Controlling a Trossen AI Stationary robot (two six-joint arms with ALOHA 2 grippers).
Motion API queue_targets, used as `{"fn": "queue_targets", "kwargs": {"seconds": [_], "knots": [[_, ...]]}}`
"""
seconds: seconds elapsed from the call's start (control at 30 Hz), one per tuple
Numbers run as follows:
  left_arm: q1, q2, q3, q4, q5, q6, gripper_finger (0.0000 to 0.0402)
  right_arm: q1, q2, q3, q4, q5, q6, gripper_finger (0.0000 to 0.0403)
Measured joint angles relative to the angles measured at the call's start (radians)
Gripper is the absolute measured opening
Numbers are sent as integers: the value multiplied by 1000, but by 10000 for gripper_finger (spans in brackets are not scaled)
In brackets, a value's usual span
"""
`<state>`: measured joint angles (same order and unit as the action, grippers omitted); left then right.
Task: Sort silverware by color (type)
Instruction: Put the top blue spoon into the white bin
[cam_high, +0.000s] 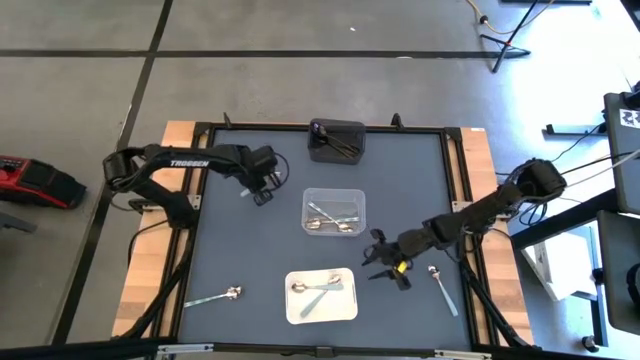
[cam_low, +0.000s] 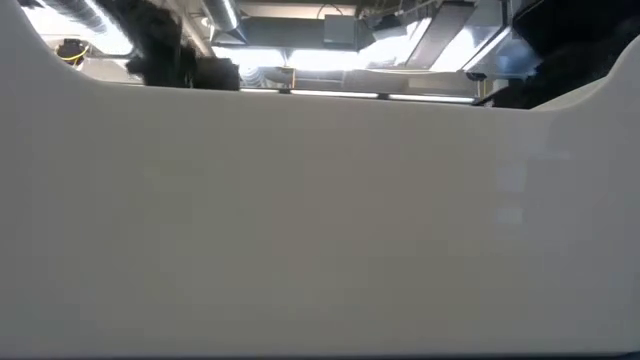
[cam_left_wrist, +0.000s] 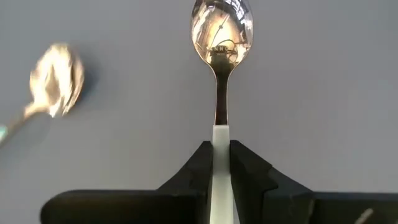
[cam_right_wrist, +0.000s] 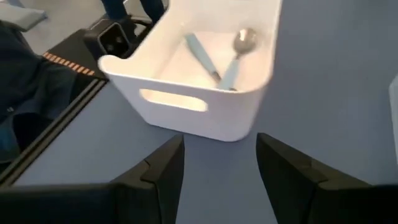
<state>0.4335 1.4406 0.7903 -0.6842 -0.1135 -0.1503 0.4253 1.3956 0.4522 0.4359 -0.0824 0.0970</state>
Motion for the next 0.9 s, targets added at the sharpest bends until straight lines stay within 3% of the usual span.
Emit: {"fn": "queue_targets", "kwargs": {"seconds": [0.13,0.47,0.67,0.9], "knots": [[-142,-1,88,-74,-46,-68,36,82,-26,0,0,106,21,186],[-509,-2,324,-96,-192,-198,34,203,-29,0,-14,252,132,186],[-711,1,361,178,-208,-215,34,245,-29,0,78,299,157,186],[-878,107,361,470,-222,-210,33,271,-29,21,87,300,148,186]]}}
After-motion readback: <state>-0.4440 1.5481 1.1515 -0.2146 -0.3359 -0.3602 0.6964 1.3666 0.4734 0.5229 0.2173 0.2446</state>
